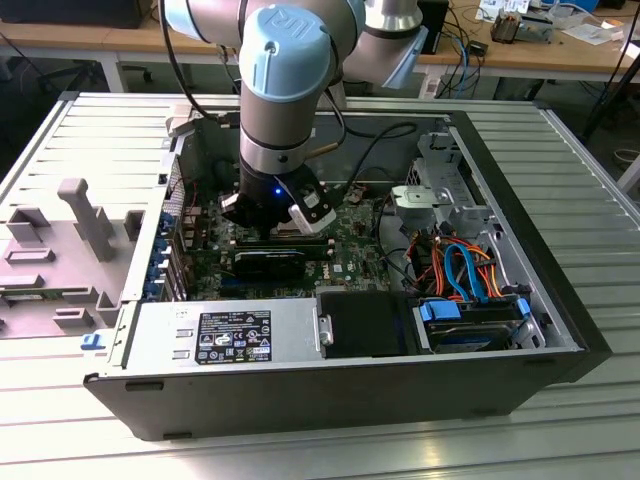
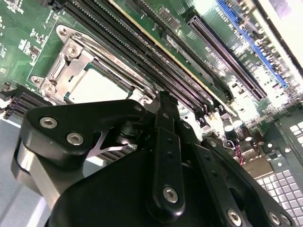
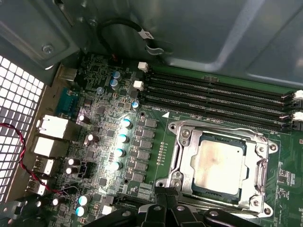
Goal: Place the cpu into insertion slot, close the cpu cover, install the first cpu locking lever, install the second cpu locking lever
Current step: 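Install the second cpu locking lever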
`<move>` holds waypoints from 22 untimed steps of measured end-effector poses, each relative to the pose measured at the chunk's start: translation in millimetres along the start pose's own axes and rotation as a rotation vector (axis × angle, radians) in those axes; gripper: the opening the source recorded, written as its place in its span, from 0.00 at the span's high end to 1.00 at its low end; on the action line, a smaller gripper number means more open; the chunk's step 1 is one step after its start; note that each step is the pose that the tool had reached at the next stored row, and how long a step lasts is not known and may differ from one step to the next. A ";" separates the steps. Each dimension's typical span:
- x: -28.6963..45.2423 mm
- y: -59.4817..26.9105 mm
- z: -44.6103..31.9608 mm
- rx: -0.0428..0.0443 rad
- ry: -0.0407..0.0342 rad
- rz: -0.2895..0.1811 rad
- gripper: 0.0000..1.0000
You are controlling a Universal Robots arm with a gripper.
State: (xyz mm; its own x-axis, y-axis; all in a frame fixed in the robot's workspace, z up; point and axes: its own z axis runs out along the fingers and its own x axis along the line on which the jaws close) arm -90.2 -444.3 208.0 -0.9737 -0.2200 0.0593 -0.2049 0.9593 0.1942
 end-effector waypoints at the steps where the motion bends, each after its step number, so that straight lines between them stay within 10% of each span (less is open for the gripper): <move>1: 0.2 -0.7 0.0 0.0000 0.0000 0.000 0.89; 9: 0.7 -3.0 -0.3 -0.0013 -0.0002 0.000 0.89; 19: -1.5 0.0 -19.4 -0.0010 0.0011 0.000 0.89; 22: -2.3 0.5 -21.6 0.0413 0.0102 0.004 0.89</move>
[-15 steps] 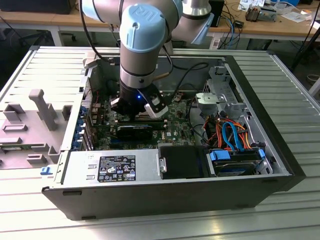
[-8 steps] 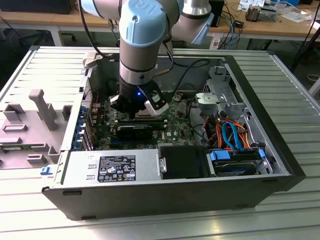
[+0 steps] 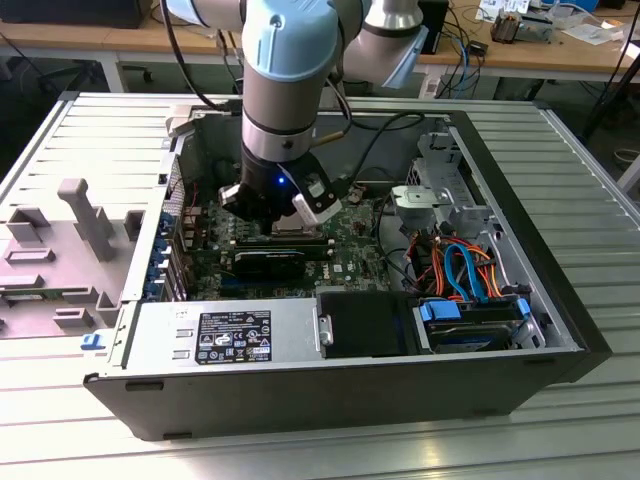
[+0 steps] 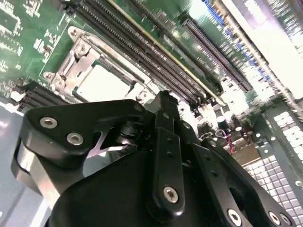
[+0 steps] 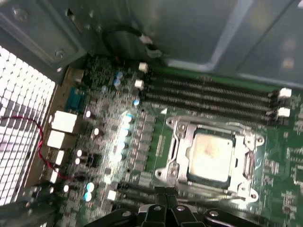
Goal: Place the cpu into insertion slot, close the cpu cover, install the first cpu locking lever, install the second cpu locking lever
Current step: 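Install the second cpu locking lever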
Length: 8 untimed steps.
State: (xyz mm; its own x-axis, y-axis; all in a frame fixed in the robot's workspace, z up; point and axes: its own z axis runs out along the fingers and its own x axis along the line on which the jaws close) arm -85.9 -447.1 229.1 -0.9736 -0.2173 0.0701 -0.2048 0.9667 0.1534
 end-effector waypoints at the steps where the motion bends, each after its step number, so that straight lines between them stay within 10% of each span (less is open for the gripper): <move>1: -0.2 0.2 0.0 0.0186 0.0041 0.002 0.89; 4: -2.9 -0.2 -0.3 0.0571 0.0168 0.006 0.89; 8: -4.5 0.3 -6.2 0.0604 0.0219 0.008 0.89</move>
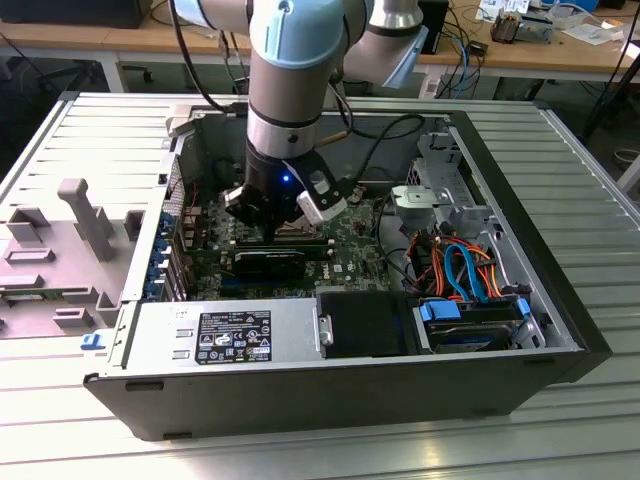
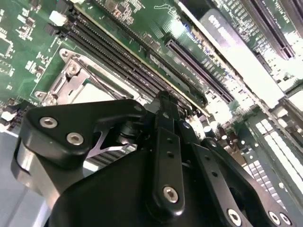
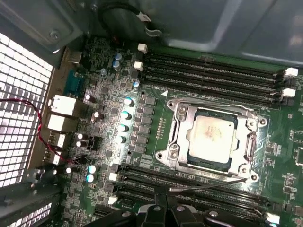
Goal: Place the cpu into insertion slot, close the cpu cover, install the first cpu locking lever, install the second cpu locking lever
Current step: 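Install the second cpu locking lever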
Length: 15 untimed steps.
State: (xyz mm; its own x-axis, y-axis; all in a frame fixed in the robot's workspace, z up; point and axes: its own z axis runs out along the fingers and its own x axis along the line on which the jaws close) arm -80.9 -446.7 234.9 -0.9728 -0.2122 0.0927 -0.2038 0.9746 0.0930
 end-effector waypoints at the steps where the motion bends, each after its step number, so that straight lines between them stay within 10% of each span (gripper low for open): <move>1: 0.2 0.3 -2.9 0.0010 0.0001 0.000 0.89; 7: 1.4 1.9 -21.5 0.0267 0.0057 0.003 0.89; 15: -8.9 16.2 -21.4 0.0231 0.0282 0.004 0.89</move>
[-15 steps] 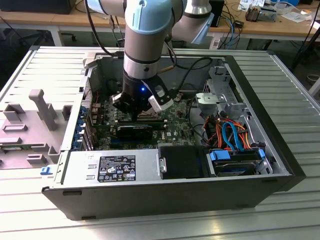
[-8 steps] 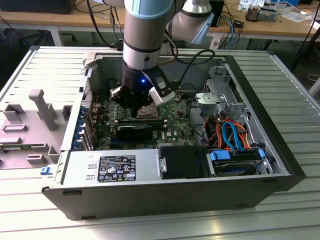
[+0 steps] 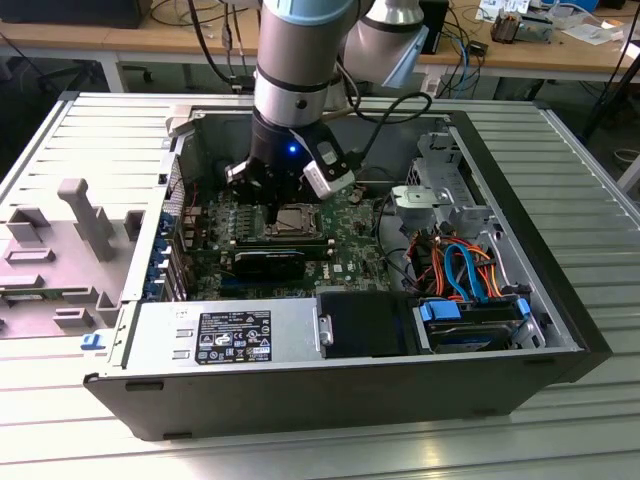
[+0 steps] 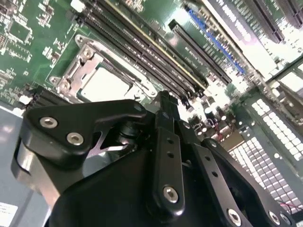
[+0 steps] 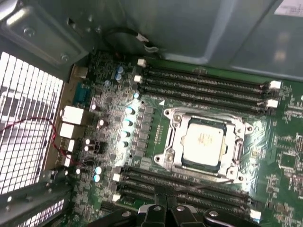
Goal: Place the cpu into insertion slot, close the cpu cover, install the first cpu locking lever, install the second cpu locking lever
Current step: 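Install the second cpu locking lever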
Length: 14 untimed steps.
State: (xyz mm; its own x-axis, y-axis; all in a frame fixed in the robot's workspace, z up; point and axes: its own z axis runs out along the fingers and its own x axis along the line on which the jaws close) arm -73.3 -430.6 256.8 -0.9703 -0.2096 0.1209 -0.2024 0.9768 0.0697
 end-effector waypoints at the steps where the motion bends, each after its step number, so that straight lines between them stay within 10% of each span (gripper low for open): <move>1: 0.0 0.0 0.1 0.0001 0.0003 0.000 0.89; 14: -0.3 -4.5 6.0 -0.0016 0.0095 0.001 0.89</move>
State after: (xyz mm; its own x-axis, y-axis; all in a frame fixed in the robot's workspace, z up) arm -72.9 -434.7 250.5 -0.9691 -0.2095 0.1303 -0.2016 0.9769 0.0713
